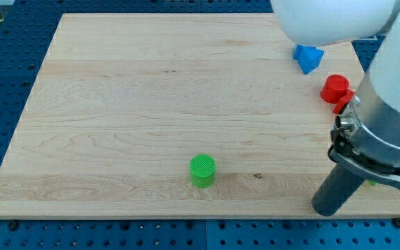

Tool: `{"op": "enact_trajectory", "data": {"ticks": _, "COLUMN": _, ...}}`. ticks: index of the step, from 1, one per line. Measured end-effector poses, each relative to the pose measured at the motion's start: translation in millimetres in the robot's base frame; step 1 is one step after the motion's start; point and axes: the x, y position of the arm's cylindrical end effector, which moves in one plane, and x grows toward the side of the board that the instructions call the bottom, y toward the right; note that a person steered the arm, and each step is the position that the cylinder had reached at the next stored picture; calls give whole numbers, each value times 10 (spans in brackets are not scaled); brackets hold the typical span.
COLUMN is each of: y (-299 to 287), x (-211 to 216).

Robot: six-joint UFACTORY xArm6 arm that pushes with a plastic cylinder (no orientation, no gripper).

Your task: Separate the green star from yellow heart

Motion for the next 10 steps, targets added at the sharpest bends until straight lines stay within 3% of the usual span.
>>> {"op": "enact_trajectory", "data": {"ticks": 4, "y": 302, "x": -8}}
{"op": "enact_trajectory", "data": {"ticks": 7, "y": 1539, "x": -27}}
{"op": "enact_trajectory", "data": {"ticks": 8, "y": 1785, "x": -136}}
{"op": "enact_trajectory", "data": {"ticks": 10, "y": 1546, "x": -615}}
